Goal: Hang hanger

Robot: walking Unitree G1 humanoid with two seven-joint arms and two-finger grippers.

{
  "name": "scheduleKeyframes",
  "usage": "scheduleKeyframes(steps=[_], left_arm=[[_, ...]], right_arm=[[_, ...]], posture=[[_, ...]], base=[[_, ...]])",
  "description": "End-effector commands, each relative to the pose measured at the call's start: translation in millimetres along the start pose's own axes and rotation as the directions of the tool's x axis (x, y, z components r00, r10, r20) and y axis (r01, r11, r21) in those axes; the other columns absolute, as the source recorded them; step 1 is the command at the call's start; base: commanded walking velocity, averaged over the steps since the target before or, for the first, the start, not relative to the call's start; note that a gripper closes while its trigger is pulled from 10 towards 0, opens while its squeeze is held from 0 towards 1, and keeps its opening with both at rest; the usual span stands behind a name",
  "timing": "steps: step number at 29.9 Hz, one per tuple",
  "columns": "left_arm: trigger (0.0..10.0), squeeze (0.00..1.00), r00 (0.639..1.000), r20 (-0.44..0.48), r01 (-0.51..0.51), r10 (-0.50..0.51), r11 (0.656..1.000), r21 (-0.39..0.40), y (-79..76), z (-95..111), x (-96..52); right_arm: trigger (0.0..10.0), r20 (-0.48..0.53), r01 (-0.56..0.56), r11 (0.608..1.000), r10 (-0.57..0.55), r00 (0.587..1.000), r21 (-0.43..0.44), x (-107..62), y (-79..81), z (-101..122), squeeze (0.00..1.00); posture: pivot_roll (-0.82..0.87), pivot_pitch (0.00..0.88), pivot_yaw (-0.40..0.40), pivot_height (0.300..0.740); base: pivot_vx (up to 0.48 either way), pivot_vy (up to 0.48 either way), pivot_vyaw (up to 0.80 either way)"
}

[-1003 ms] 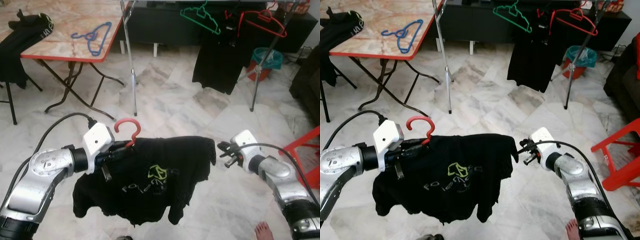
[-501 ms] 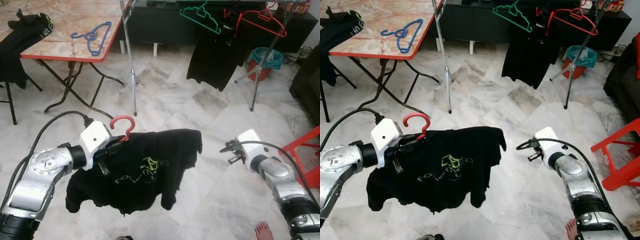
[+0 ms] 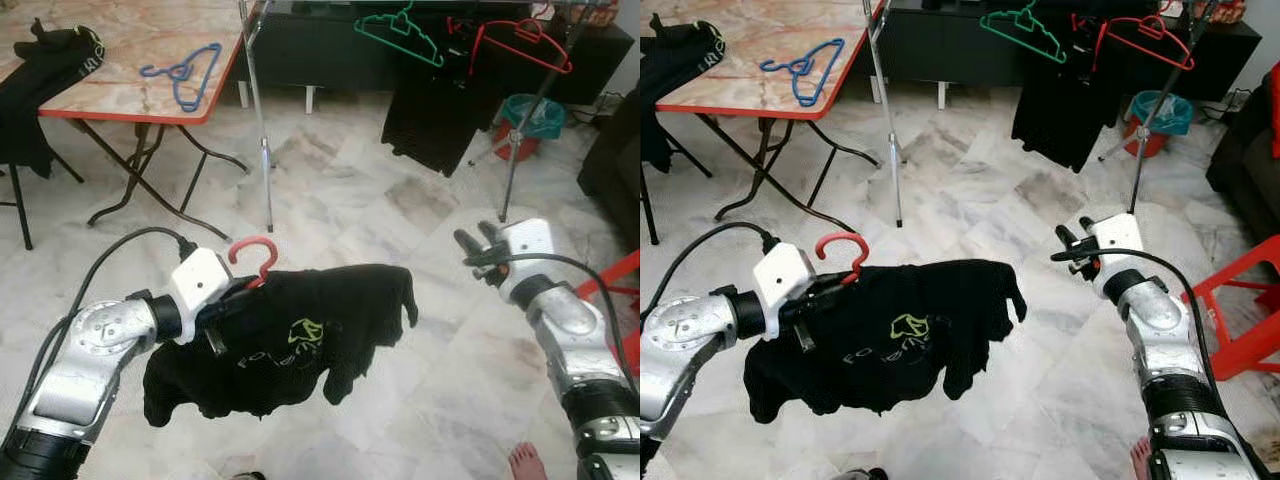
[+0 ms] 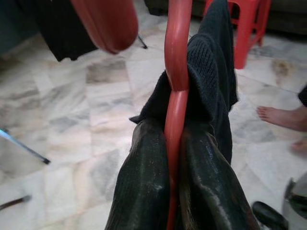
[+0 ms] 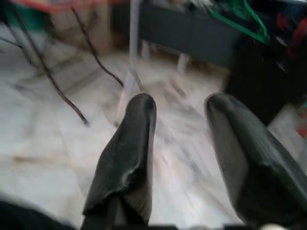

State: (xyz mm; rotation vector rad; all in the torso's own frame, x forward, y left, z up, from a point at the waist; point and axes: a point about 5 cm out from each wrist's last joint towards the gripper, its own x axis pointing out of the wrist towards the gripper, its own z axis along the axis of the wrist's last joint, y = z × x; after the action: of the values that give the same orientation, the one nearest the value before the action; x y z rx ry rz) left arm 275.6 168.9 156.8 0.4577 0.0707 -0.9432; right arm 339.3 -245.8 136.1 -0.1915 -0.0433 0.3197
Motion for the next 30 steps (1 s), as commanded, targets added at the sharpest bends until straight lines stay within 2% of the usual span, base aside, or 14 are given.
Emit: scheduleKeyframes(steps=[1, 4, 8, 9, 10, 11, 12, 14, 17, 20, 26, 28, 29, 30], left_arm=[[10.0, 0.00, 1.000, 0.013, 0.016, -0.016, 0.999, 0.034, -3.6, 2, 3.7], [10.0, 0.00, 1.000, 0.009, 0.023, -0.024, 0.999, 0.042, -6.2, 2, 6.7], [10.0, 0.00, 0.999, 0.024, 0.022, -0.023, 0.998, 0.057, -7.0, 6, 10.9], [10.0, 0.00, 0.999, 0.024, 0.022, -0.023, 0.998, 0.057, -7.0, 6, 10.9], [10.0, 0.00, 0.999, 0.029, 0.019, -0.020, 0.998, 0.063, -6.7, 8, 12.0], [10.0, 0.00, 0.999, 0.043, 0.021, -0.025, 0.997, 0.076, -6.7, 12, 14.5], [10.0, 0.00, 0.999, 0.043, 0.021, -0.025, 0.997, 0.076, -6.7, 12, 14.5], [10.0, 0.00, 0.998, 0.050, 0.036, -0.041, 0.994, 0.099, -8.1, 17, 17.4], [10.0, 0.00, 0.996, 0.053, 0.060, -0.066, 0.992, 0.113, -10.8, 20, 20.4], [10.0, 0.00, 0.993, 0.060, 0.091, -0.099, 0.988, 0.124, -15.7, 24, 24.7], [10.0, 0.00, 0.988, 0.077, 0.121, -0.132, 0.983, 0.139, -22.4, 29, 33.3], [10.0, 0.00, 0.986, 0.078, 0.134, -0.146, 0.981, 0.141, -25.8, 29, 35.8], [10.0, 0.00, 0.983, 0.079, 0.152, -0.164, 0.977, 0.147, -30.3, 30, 39.3], [10.0, 0.00, 0.982, 0.080, 0.160, -0.173, 0.976, 0.150, -32.4, 30, 41.0]], right_arm=[[10.0, 0.070, -0.066, 0.997, 0.063, 0.996, 0.039, -1.4, 3.4, 9, 1.00], [10.0, 0.108, -0.193, 0.979, 0.185, 0.977, 0.072, -1.9, 15.7, 12, 1.00], [10.0, 0.096, -0.453, 0.889, 0.446, 0.890, 0.067, -9.4, 42.9, 9, 1.00], [10.0, 0.096, -0.453, 0.889, 0.446, 0.890, 0.067, -9.4, 42.9, 9, 1.00], [10.0, 0.071, -0.504, 0.861, 0.500, 0.863, 0.062, -12.0, 49.5, 6, 1.00], [10.0, 0.049, -0.602, 0.794, 0.600, 0.798, 0.085, -17.0, 62.8, -1, 1.00], [10.0, 0.049, -0.602, 0.794, 0.600, 0.798, 0.085, -17.0, 62.8, -1, 1.00], [10.0, 0.054, -0.695, 0.711, 0.694, 0.718, 0.111, -22.3, 73.9, -3, 1.00], [10.0, 0.070, -0.725, 0.677, 0.723, 0.687, 0.125, -22.3, 76.2, -2, 1.00], [10.0, 0.070, -0.778, 0.613, 0.778, 0.625, 0.135, -24.5, 79.5, -2, 1.00], [10.0, 0.087, -0.790, 0.602, 0.786, 0.611, 0.113, -19.5, 79.3, 8, 1.00], [10.0, 0.089, -0.803, 0.589, 0.798, 0.596, 0.097, -19.1, 80.1, 11, 1.00], [10.0, 0.086, -0.824, 0.560, 0.820, 0.566, 0.084, -19.8, 82.9, 13, 1.00], [10.0, 0.082, -0.831, 0.553, 0.827, 0.556, 0.061, -20.5, 84.0, 14, 0.31]], posture=[[0.04, 0.109, -0.057, 0.740], [0.04, 0.110, -0.057, 0.740], [0.04, 0.109, -0.059, 0.740], [0.04, 0.109, -0.059, 0.740], [0.04, 0.109, -0.061, 0.740], [0.04, 0.109, -0.061, 0.740], [0.04, 0.109, -0.061, 0.740], [0.05, 0.108, -0.063, 0.740], [0.05, 0.108, -0.063, 0.740], [0.05, 0.107, -0.064, 0.740], [0.05, 0.097, -0.064, 0.740], [0.05, 0.093, -0.063, 0.740], [0.05, 0.088, -0.062, 0.740], [0.05, 0.086, -0.063, 0.740]], base=[[0.000, 0.000, 0.00], [0.000, 0.000, 0.00], [0.000, 0.000, 0.00], [0.000, 0.000, 0.00], [0.000, 0.000, 0.00], [0.000, 0.000, 0.00], [0.000, 0.000, 0.00], [0.000, 0.000, 0.00], [0.000, 0.000, 0.00], [0.000, 0.000, 0.00], [0.000, 0.000, 0.00], [0.000, 0.000, 0.00], [0.000, 0.000, 0.00], [0.000, 0.000, 0.00]])
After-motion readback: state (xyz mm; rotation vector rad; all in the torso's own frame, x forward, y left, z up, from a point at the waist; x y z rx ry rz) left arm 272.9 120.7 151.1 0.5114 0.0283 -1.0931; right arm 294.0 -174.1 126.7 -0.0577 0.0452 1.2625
